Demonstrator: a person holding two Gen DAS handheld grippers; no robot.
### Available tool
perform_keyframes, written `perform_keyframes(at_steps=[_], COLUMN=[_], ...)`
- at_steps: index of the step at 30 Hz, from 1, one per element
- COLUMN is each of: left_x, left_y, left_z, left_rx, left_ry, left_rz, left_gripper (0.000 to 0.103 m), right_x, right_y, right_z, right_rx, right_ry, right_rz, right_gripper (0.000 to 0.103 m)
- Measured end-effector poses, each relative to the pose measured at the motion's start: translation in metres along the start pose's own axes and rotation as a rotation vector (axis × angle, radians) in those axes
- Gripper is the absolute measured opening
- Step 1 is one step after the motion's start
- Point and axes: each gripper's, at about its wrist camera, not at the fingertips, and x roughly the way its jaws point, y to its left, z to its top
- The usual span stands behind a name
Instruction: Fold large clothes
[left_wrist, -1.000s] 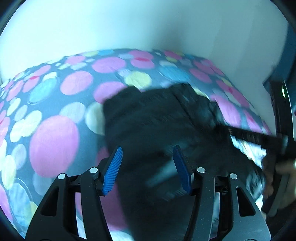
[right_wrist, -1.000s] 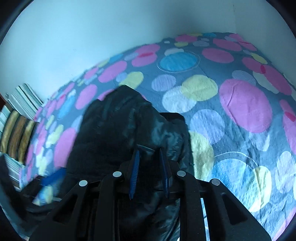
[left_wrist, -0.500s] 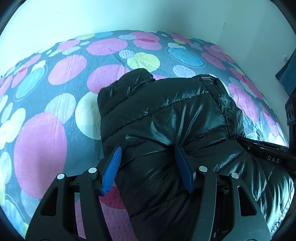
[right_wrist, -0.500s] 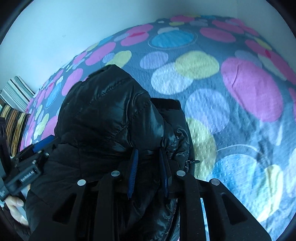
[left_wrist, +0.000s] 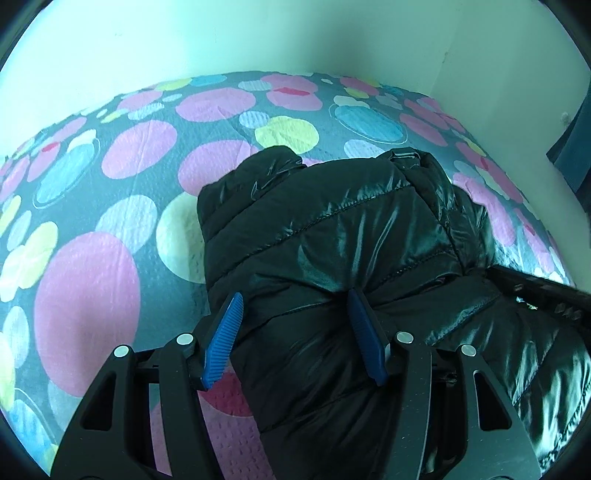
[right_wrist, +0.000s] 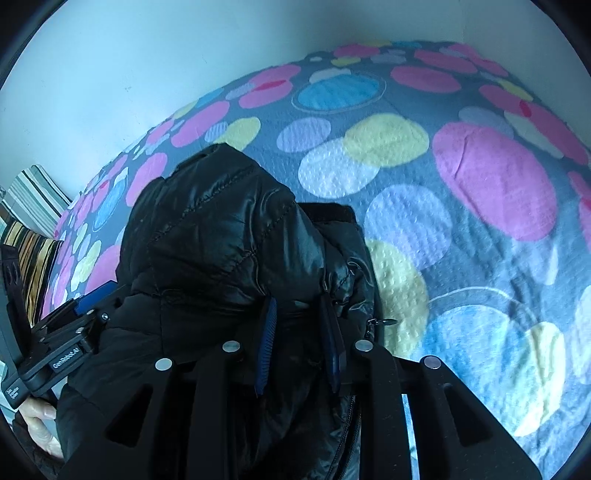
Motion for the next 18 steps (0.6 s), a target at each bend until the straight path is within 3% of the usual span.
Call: perform_keyframes(at_steps=[5, 10, 13, 15, 18], left_x=[-0.028, -0.063, -0.062, -0.056, -0.046], left_y=[0.015, 0.019, 0.012, 0.007, 0.002], left_z=[0.001, -0.019, -0.033, -0.039, -0.04], left_rx=[-0.074, -0.082, -0.058, -0.039, -0.035], left_ry=[-0.012, -0.061, -0.034, -0.033, -0.019], left_rz=[-0.035, -0.038, -0.057, -0.042, -0.048], left_gripper=[0.058, 0.058, 0.058, 0.059, 0.06], right_x=[-0.045, -0.096, -0.094, -0.079, -0.053], right_y=[0.011, 0.045, 0.059, 0.057, 0.04], right_z=[-0.006, -0.024, -0.04, -0.052, -0.067], right_rx=[-0.001, -0.101, -0.167, -0.19, -0.153], right_ry=[-0.074, -0.139, -0.096, -0.052, 0.016], right_rz=[-0.005, 0.039, 0.039, -0.017, -0.046], right_gripper=[0.025, 0.025, 0.025, 0.025, 0.025])
